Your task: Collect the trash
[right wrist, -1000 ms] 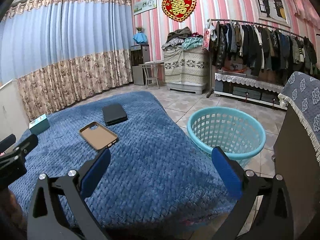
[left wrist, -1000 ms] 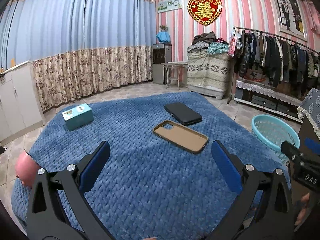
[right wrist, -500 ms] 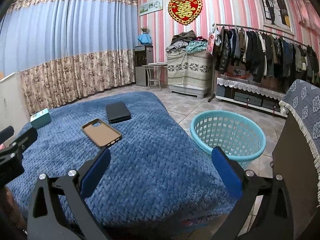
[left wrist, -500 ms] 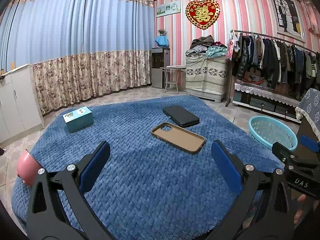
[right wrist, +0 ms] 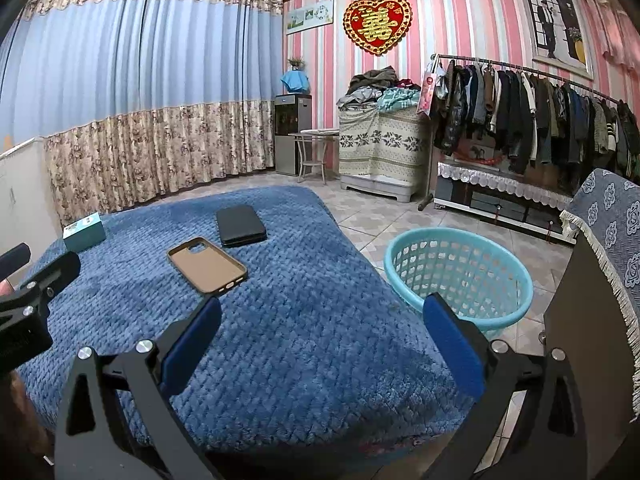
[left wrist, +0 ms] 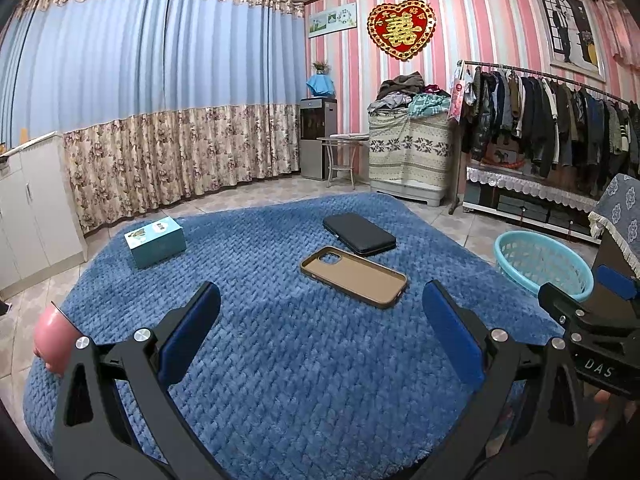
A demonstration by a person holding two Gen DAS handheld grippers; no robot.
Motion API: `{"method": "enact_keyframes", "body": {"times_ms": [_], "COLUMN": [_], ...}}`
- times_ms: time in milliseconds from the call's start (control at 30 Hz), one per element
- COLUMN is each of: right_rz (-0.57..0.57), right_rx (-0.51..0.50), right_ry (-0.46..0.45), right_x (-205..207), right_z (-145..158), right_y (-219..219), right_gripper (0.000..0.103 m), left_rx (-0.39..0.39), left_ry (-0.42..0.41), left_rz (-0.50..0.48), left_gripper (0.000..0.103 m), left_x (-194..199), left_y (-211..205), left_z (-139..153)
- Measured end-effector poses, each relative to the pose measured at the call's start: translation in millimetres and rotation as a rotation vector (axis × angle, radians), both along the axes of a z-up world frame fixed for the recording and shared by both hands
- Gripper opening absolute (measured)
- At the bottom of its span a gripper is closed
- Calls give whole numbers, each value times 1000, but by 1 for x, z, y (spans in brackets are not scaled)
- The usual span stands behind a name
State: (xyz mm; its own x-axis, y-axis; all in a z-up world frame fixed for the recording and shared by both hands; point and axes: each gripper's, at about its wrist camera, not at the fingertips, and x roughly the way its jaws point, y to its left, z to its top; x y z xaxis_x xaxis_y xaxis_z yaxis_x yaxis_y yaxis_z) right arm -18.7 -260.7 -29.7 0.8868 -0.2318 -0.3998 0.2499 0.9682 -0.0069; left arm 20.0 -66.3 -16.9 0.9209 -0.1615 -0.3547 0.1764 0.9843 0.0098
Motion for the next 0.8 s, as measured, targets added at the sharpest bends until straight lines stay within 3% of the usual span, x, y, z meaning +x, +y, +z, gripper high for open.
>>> {"method": "enact_keyframes", "body": {"times_ms": [800], "right_rz": [-2], "right_rx": [-1], "right_ry": [1], "right_x": [-1], "right_z": [1], "right_y": [0], "right_gripper": [99], "left_rx": [-9], "left_ry": [1], "left_rz": [-19], "left_gripper": [98], "left_x": [-3], "left_y": [-2], "left_z": [1]}}
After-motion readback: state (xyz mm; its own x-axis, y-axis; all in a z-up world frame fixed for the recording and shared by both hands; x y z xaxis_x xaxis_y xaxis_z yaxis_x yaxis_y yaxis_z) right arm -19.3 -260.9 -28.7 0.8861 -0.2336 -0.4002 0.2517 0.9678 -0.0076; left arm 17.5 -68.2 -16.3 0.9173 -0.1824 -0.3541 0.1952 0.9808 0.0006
